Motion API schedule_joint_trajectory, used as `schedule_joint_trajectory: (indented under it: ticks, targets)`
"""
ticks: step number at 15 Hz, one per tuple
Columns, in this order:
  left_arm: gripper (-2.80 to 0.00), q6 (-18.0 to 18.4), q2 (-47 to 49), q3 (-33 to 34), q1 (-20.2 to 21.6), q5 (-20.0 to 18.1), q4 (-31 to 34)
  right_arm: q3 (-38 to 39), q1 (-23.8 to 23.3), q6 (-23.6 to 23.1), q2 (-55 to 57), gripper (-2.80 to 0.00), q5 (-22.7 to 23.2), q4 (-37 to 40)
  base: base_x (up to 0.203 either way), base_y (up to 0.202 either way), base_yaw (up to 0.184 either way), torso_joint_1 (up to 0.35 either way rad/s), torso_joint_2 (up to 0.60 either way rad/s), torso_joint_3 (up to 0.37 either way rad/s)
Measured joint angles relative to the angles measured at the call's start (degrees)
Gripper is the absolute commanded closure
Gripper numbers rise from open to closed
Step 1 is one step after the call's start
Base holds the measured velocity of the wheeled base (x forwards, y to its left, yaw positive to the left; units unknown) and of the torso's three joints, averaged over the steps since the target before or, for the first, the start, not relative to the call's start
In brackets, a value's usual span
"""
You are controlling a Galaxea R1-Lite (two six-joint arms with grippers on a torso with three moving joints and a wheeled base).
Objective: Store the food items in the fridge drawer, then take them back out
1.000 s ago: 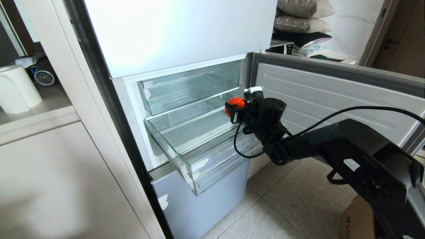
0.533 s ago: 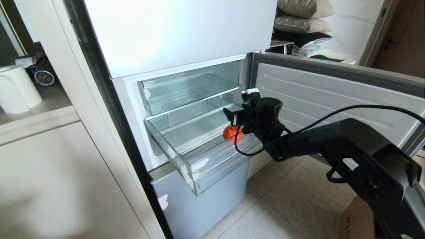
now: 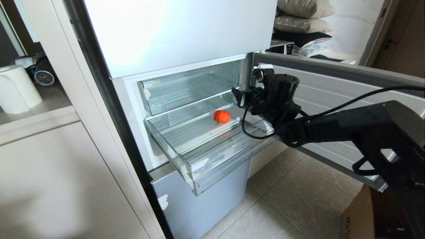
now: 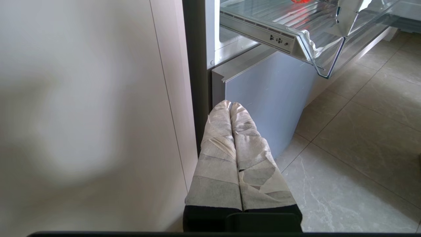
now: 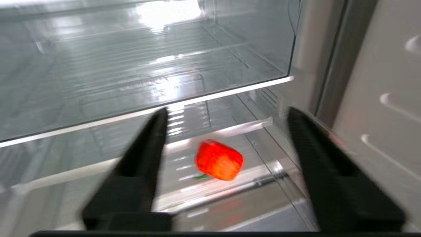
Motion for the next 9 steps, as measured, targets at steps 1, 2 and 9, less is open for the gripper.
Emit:
schedule_joint_trajectory:
  ticks: [1, 2, 9]
  targets:
    - [0.00, 0.0, 0.0, 0.0, 0.0, 0.0, 0.0, 4.0, 0.2, 0.0, -3.2, 0.00, -0.2, 0.3, 0.000, 0.000, 0.000, 0.000, 0.00, 0.000]
    - [0.00, 0.0, 0.0, 0.0, 0.0, 0.0, 0.0, 9.3, 0.5, 0.0, -7.0, 0.00, -0.3, 0.7, 0.000, 0.000, 0.000, 0.000, 0.00, 0.000]
    - [0.00, 0.0, 0.0, 0.0, 0.0, 0.0, 0.0, 55.3, 1.2, 2.7, -42.2, 0.00, -5.2, 10.3, 0.000, 0.000, 0.000, 0.000, 0.00, 0.000]
